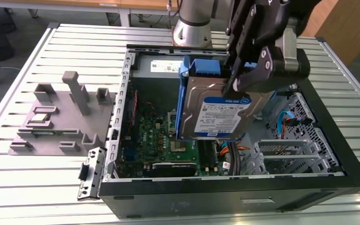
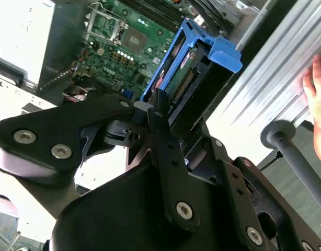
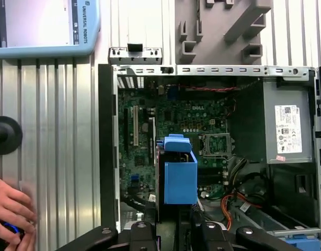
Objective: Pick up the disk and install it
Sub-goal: 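Insert the disk into the insertion slot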
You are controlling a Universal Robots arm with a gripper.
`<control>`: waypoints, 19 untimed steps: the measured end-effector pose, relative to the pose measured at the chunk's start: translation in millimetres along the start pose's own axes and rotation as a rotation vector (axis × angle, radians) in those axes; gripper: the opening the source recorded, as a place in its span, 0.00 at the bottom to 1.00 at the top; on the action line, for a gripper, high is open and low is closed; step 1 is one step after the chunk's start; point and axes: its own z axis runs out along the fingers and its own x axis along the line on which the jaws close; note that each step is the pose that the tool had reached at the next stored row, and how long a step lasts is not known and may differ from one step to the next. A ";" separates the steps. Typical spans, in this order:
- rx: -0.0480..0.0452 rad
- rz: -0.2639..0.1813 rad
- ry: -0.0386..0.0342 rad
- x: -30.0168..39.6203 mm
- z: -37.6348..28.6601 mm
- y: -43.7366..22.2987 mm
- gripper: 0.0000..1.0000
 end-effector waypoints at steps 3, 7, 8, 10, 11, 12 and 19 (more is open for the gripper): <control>0.0000 0.000 -0.0001 7.0 -0.5 -0.3 0.35; 0.0000 0.000 0.0000 8.8 -0.7 -1.3 0.35; 0.0000 0.000 -0.0001 8.8 -0.8 -2.5 0.35; -0.0002 0.000 0.0000 8.8 -0.9 -6.4 0.35; -0.0003 0.000 -0.0001 8.7 -0.9 -8.8 0.35; -0.0004 0.000 -0.0001 8.6 -1.1 -11.4 0.35; -0.0030 0.000 0.0000 7.4 -2.2 -37.9 0.35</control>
